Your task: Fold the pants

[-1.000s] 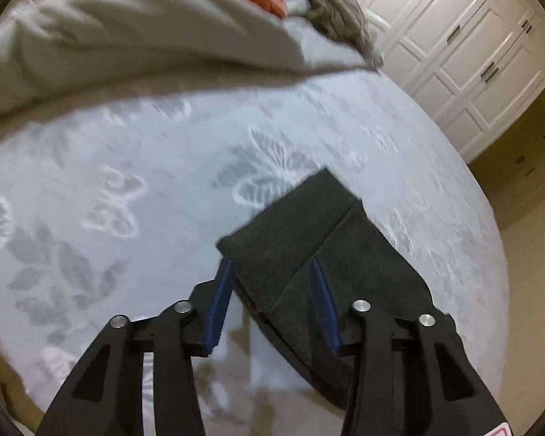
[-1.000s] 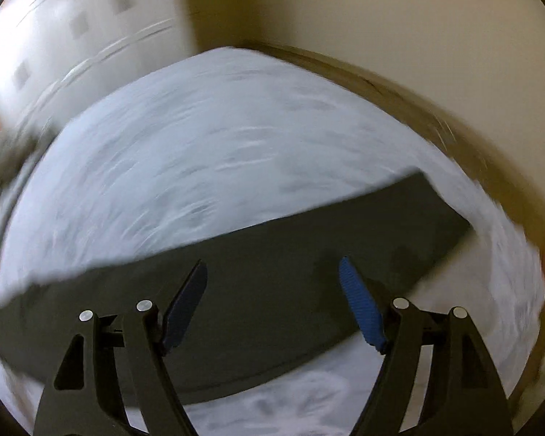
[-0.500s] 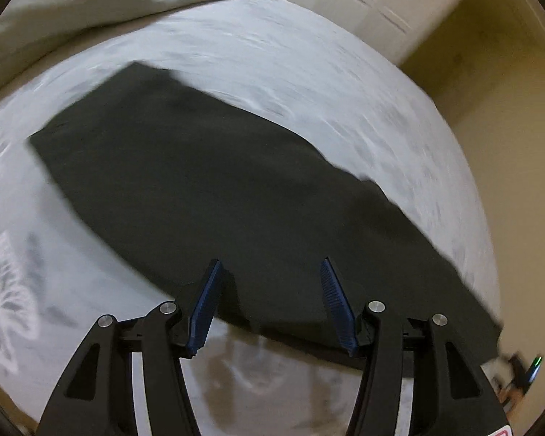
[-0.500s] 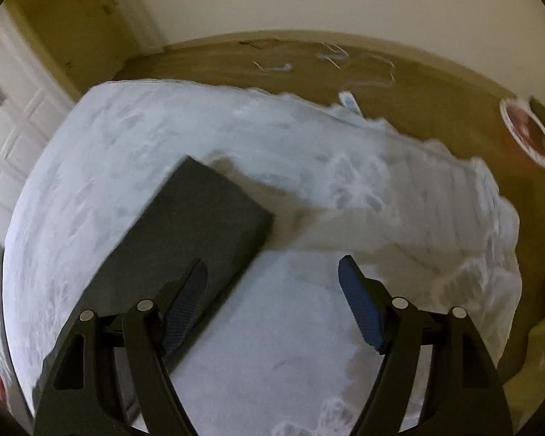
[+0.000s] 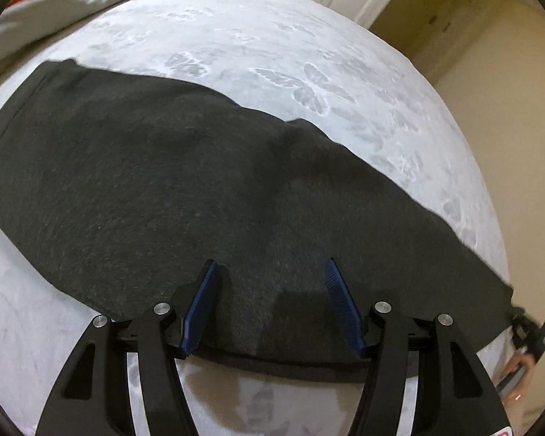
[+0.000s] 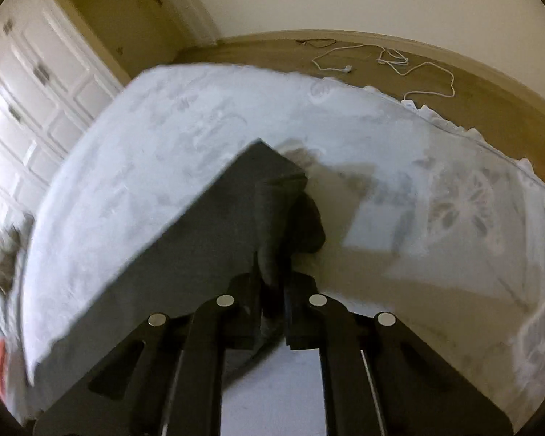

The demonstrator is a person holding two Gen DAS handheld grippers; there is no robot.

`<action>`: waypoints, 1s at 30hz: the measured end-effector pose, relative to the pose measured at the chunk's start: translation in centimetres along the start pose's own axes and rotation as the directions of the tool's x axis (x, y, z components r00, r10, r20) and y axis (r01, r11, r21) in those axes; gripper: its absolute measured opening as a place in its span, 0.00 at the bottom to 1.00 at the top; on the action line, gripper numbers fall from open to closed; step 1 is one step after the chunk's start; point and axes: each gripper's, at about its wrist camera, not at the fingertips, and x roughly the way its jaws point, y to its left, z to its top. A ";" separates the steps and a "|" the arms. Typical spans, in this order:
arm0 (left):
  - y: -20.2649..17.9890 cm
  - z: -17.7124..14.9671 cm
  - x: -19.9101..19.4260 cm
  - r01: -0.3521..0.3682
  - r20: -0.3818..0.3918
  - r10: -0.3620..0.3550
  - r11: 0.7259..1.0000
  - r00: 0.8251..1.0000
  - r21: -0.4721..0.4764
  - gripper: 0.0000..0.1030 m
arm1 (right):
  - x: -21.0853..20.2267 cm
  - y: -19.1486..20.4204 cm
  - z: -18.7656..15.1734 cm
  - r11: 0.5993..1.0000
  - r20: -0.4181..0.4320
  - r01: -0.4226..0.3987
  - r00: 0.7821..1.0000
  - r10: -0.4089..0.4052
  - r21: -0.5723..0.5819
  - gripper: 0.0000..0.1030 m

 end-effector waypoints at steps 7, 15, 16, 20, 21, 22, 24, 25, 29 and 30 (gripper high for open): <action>-1.7 -1.1 0.5 -0.045 -0.020 0.048 0.992 0.999 0.115 0.57 | -9.0 8.4 -0.8 0.935 0.190 -0.304 0.922 0.337 -0.182 0.07; 0.6 -0.6 -2.2 -0.009 0.021 0.008 0.999 1.000 0.042 0.57 | -10.0 23.8 -10.0 0.736 -0.050 -0.497 0.842 0.537 -0.459 0.07; 1.1 -0.5 -2.6 -0.007 0.029 0.006 1.000 1.000 0.029 0.58 | -9.6 25.3 -11.5 0.713 -0.087 -0.498 0.844 0.530 -0.493 0.07; 3.6 -0.3 -3.7 -0.006 0.046 0.007 1.000 0.999 -0.018 0.58 | -6.6 30.4 -19.5 0.605 -0.270 -0.494 0.863 0.427 -0.624 0.07; 4.1 -0.3 -3.9 -0.009 0.049 0.010 1.000 0.999 -0.020 0.58 | -5.0 31.5 -22.5 0.569 -0.327 -0.478 0.877 0.352 -0.669 0.09; 4.5 -0.3 -4.0 -0.013 0.052 0.014 1.000 0.999 -0.022 0.58 | -3.9 31.8 -24.5 0.542 -0.365 -0.468 0.883 0.294 -0.698 0.10; 5.7 -0.2 -4.4 -0.012 0.059 0.014 0.999 0.998 -0.030 0.58 | -2.0 32.2 -27.6 0.489 -0.386 -0.420 0.906 0.175 -0.764 0.15; 6.5 -0.2 -4.8 -0.012 0.065 0.014 0.999 0.998 -0.038 0.58 | -2.6 32.0 -28.9 0.443 -0.343 -0.383 0.924 0.171 -0.811 0.15; 9.3 -0.2 -6.7 0.010 0.094 -0.002 0.996 0.996 -0.089 0.59 | -5.7 32.3 -28.1 0.403 -0.295 -0.377 0.922 0.251 -0.834 0.38; 9.9 -0.2 -7.0 0.011 0.101 -0.001 0.995 0.995 -0.104 0.60 | -6.0 32.3 -27.7 0.401 -0.288 -0.375 0.921 0.261 -0.836 0.39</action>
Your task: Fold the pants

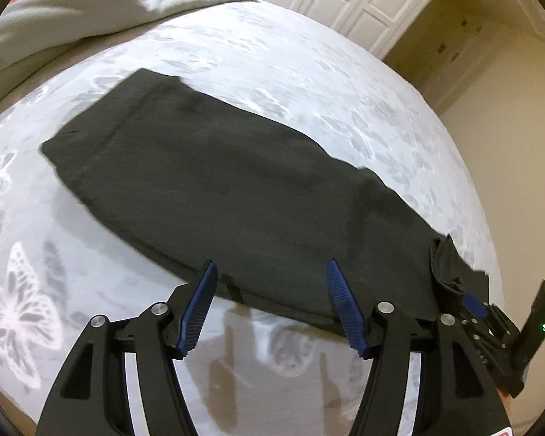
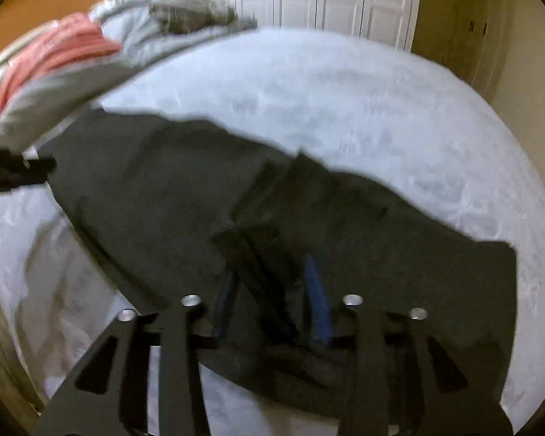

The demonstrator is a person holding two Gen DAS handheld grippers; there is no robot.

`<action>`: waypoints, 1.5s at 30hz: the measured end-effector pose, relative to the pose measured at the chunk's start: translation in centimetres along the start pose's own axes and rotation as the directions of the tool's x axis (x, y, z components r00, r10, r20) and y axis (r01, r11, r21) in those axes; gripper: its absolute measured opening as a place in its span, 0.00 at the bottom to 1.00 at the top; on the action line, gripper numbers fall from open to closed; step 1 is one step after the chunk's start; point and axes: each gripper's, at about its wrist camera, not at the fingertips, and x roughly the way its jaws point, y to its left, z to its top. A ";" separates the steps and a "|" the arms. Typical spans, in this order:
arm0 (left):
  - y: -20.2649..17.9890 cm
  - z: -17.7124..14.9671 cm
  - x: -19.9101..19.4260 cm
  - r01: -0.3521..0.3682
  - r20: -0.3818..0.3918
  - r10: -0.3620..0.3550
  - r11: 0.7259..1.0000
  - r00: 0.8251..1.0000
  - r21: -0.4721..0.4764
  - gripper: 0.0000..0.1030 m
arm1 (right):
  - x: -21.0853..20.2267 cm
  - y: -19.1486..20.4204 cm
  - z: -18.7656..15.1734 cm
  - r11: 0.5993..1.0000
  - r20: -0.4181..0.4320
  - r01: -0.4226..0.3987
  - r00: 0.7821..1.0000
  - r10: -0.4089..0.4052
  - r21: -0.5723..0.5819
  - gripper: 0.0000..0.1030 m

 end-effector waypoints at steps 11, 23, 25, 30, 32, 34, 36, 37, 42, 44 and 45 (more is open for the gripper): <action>-1.0 -0.5 -0.4 0.003 -0.001 -0.003 0.999 1.000 0.041 0.62 | -1.2 1.6 2.2 0.999 0.097 -0.043 0.995 0.040 0.032 0.05; -6.9 -2.1 2.0 -0.136 0.073 0.121 0.958 0.990 0.253 0.65 | -4.8 -1.3 2.3 0.986 0.057 -0.091 0.995 0.083 0.141 0.49; -7.6 -2.2 2.4 -0.156 0.086 0.137 0.949 0.987 0.275 0.65 | -6.4 -3.8 2.0 0.976 0.084 -0.060 0.996 0.043 0.207 0.50; -9.1 -2.3 3.3 -0.157 0.072 0.143 0.948 0.987 0.277 0.66 | -4.8 -7.0 0.5 0.947 -0.012 0.004 1.000 0.000 0.320 0.48; -9.3 -1.9 3.4 -0.139 0.065 0.127 0.955 0.990 0.261 0.66 | -4.1 -7.1 0.4 0.949 -0.059 0.068 0.997 -0.053 0.307 0.48; -8.5 -0.8 2.7 -0.092 0.067 0.079 0.973 0.995 0.212 0.68 | -4.4 -8.5 0.1 0.941 -0.087 0.153 0.987 -0.133 0.303 0.49; -5.8 1.1 1.3 -0.071 0.113 0.059 0.993 0.992 0.097 0.74 | -5.1 -11.5 -0.4 0.909 -0.107 0.242 0.970 -0.218 0.338 0.55; -4.1 2.0 0.7 -0.082 0.138 0.077 0.996 0.987 0.034 0.74 | -5.2 -13.1 -0.9 0.888 -0.132 0.273 0.962 -0.240 0.371 0.58; 8.1 5.0 -1.6 -0.137 0.159 0.212 0.913 0.964 -0.385 0.74 | -3.3 -19.8 -5.5 0.778 -0.278 0.290 0.948 -0.154 0.558 0.64; 11.9 5.0 -1.5 -0.111 0.127 0.198 0.860 0.972 -0.498 0.74 | -2.2 -19.7 -6.5 0.769 -0.284 0.231 0.956 -0.067 0.596 0.64; 12.8 4.9 -1.2 -0.100 0.109 0.181 0.850 0.977 -0.518 0.74 | -1.8 -19.2 -6.8 0.771 -0.259 0.176 0.966 -0.014 0.612 0.65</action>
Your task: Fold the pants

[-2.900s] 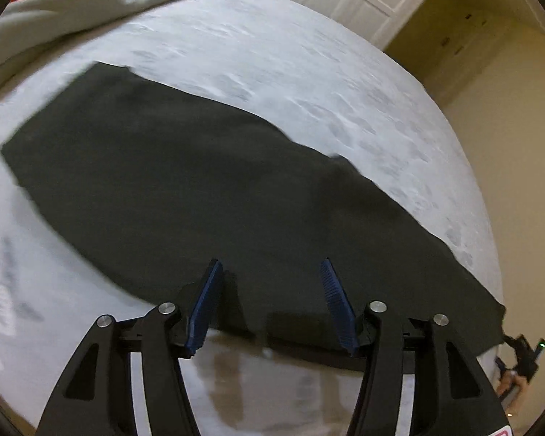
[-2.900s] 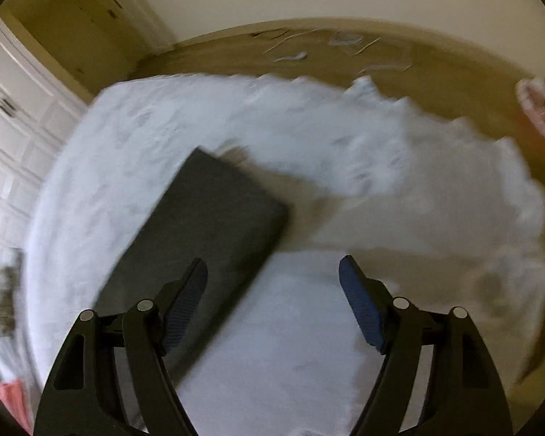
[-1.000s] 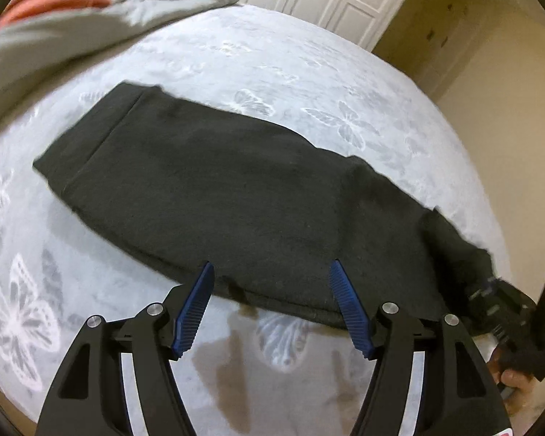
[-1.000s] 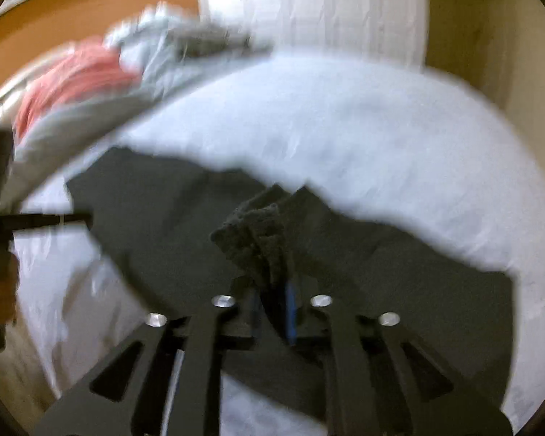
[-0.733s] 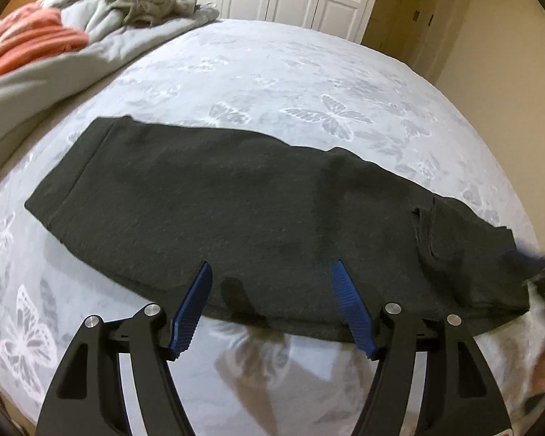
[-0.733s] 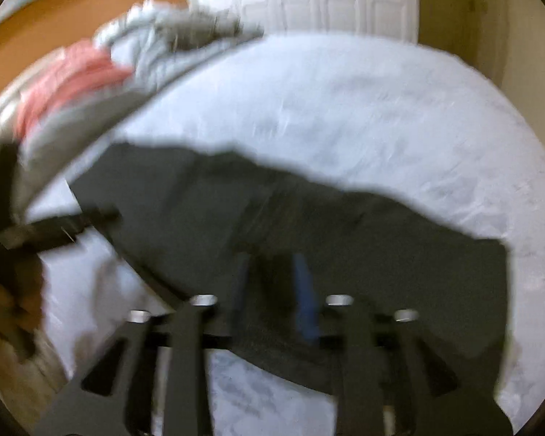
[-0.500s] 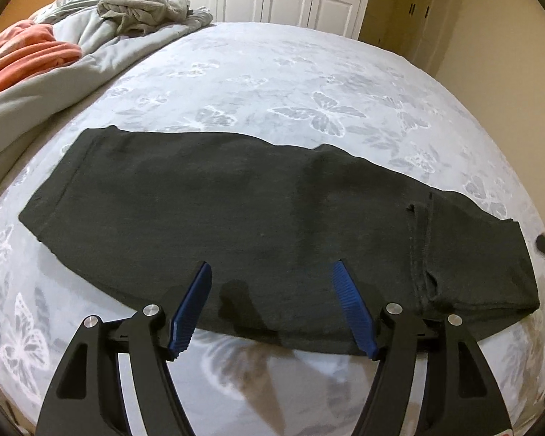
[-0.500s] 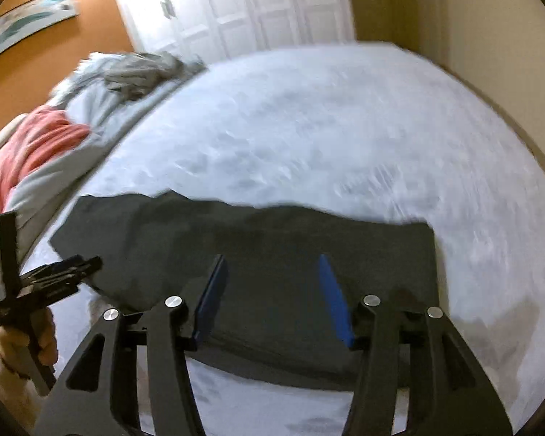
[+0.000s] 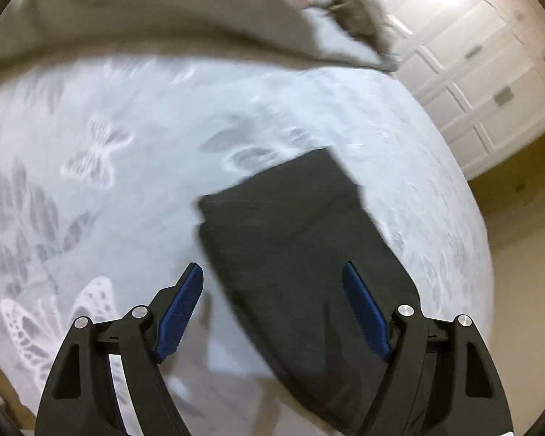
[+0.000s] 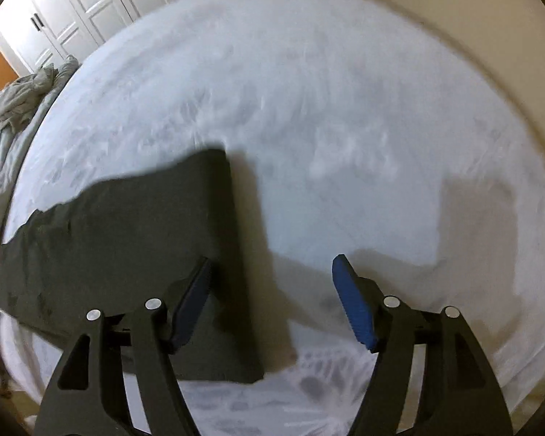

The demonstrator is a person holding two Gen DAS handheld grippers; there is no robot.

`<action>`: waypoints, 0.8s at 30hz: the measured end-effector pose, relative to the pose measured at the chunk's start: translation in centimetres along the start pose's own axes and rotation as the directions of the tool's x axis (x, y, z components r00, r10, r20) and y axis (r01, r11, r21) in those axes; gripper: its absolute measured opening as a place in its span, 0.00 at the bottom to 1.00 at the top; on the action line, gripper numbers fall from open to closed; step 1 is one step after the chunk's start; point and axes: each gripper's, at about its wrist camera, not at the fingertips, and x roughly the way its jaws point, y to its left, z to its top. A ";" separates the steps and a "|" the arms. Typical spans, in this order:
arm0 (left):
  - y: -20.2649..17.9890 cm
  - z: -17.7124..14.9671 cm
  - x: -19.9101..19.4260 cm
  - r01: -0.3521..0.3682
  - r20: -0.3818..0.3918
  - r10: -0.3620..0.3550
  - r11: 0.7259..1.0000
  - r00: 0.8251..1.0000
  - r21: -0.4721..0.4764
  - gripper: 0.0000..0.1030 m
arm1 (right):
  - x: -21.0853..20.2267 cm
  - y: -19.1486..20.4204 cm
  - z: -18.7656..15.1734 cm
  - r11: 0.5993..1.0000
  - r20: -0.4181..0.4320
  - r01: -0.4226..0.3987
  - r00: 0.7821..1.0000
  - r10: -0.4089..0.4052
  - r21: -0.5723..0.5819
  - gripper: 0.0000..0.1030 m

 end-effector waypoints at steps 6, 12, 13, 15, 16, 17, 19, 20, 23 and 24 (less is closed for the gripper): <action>0.9 -0.8 1.5 0.003 -0.058 -0.002 1.000 0.998 0.022 0.74 | 0.5 3.9 -2.0 0.993 -0.010 -0.035 0.999 0.035 -0.109 0.71; 0.5 -1.0 3.3 0.125 -0.075 -0.126 0.992 0.989 -0.013 0.75 | 0.6 4.4 -2.1 0.989 0.035 -0.056 0.998 0.061 -0.140 0.15; 0.5 -1.1 3.5 0.161 -0.082 -0.163 0.987 0.983 -0.027 0.73 | 0.1 4.0 -2.0 0.990 0.053 -0.077 0.995 0.084 -0.117 0.15; 0.7 -0.5 4.7 0.269 -0.128 -0.279 0.959 0.952 -0.091 0.08 | -1.2 4.6 -1.9 0.985 0.101 -0.071 0.991 0.087 -0.158 0.13; 1.0 -0.4 5.4 0.317 -0.165 -0.337 0.939 0.927 -0.136 0.08 | -1.7 4.8 -1.9 0.982 0.113 -0.080 0.988 0.100 -0.170 0.13; 1.5 -0.4 5.5 0.335 -0.153 -0.364 0.924 0.919 -0.185 0.08 | -2.6 4.8 -1.8 0.979 0.120 -0.098 0.985 0.121 -0.180 0.13; 0.7 -0.3 3.8 0.356 -0.129 -0.378 0.920 0.917 -0.164 0.08 | -5.3 3.9 -1.1 0.970 0.129 -0.171 0.972 0.195 -0.172 0.13; 0.1 -0.5 2.8 0.372 -0.129 -0.390 0.917 0.912 -0.140 0.07 | -6.7 3.5 -1.0 0.965 0.136 -0.194 0.966 0.219 -0.174 0.12; -2.4 -2.8 -1.5 0.420 -0.182 -0.411 0.907 0.893 0.013 0.08 | -11.0 1.5 -1.8 0.971 0.199 -0.120 0.967 0.162 -0.207 0.12; -2.6 -3.8 -2.0 0.420 -0.212 -0.402 0.906 0.891 0.044 0.08 | -11.3 0.3 -1.9 0.977 0.194 -0.099 0.971 0.136 -0.189 0.13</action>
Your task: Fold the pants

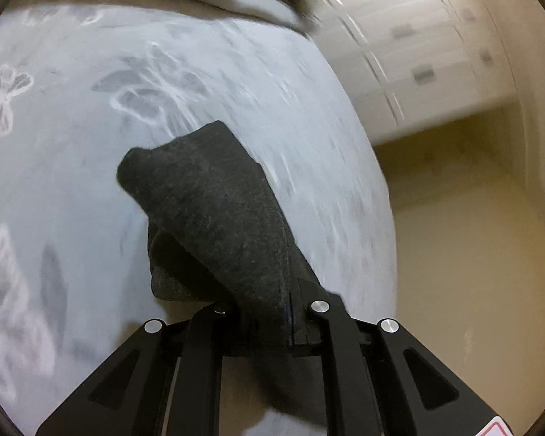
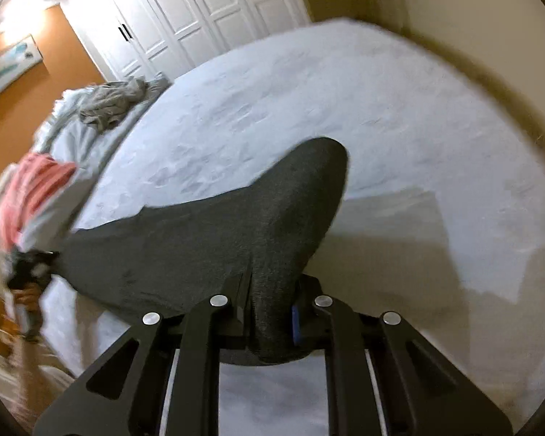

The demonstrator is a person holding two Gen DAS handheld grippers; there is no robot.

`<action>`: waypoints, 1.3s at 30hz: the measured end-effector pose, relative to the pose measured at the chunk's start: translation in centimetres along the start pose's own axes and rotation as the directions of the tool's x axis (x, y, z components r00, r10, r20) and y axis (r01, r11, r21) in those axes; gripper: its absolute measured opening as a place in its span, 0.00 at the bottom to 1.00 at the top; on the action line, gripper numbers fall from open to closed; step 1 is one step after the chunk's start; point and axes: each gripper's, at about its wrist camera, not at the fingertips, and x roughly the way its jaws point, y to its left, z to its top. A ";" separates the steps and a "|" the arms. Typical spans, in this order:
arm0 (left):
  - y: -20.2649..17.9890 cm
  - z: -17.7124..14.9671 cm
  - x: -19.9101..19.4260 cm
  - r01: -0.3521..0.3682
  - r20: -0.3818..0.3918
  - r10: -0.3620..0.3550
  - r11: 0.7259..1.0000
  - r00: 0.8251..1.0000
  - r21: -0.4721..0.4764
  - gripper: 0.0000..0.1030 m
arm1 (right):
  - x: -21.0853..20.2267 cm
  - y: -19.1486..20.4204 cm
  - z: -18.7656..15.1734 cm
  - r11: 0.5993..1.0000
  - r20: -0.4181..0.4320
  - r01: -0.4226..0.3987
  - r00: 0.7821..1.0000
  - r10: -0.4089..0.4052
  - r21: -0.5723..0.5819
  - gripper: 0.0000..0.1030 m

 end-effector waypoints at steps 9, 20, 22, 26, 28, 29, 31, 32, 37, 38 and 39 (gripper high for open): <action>2.7 -5.2 3.1 -0.180 -0.153 0.176 0.984 0.972 -0.014 0.11 | 1.9 -6.1 -2.3 0.937 -0.110 0.313 0.948 -0.298 0.154 0.29; 2.3 -4.9 3.9 -0.235 -0.127 0.234 0.972 0.964 0.011 0.12 | 12.7 15.3 -5.1 0.943 -0.256 -0.025 0.965 -0.065 -0.332 0.54; 2.2 -4.9 4.0 -0.241 -0.124 0.243 0.970 0.962 0.036 0.12 | 13.5 16.3 -5.0 0.933 -0.232 0.025 0.966 -0.115 -0.360 0.54; 2.3 -4.7 4.0 -0.231 -0.133 0.233 0.973 0.963 0.027 0.14 | 15.7 15.4 -4.3 0.929 -0.192 0.098 0.965 -0.176 -0.356 0.25; 2.4 -4.6 3.9 -0.222 -0.138 0.223 0.975 0.965 0.018 0.14 | 15.3 15.3 -3.3 0.941 -0.175 0.101 0.971 -0.164 -0.324 0.10; 2.4 -4.6 3.8 -0.221 -0.138 0.222 0.975 0.965 0.019 0.14 | 14.1 15.4 -2.6 0.954 -0.155 0.073 0.980 -0.122 -0.292 0.09; 2.2 -4.6 3.8 -0.224 -0.136 0.226 0.974 0.965 0.028 0.14 | 11.8 16.7 -1.5 0.961 -0.109 0.006 0.993 -0.038 -0.278 0.09; 2.1 -4.6 3.9 -0.228 -0.134 0.231 0.973 0.964 0.036 0.14 | 11.7 17.8 -1.2 0.959 -0.105 -0.020 0.994 -0.010 -0.282 0.09; 2.1 -4.6 4.1 -0.229 -0.140 0.229 0.973 0.963 0.014 0.14 | 17.5 20.1 -4.2 0.898 -0.212 0.032 0.968 -0.138 -0.439 0.15; 2.3 -4.5 4.0 -0.219 -0.143 0.216 0.976 0.966 -0.003 0.14 | 16.5 20.5 -4.2 0.880 -0.197 0.031 0.970 -0.141 -0.474 0.19; 2.5 -4.5 3.9 -0.210 -0.146 0.206 0.978 0.968 -0.011 0.14 | 15.1 20.4 -3.7 0.886 -0.197 0.017 0.973 -0.122 -0.464 0.27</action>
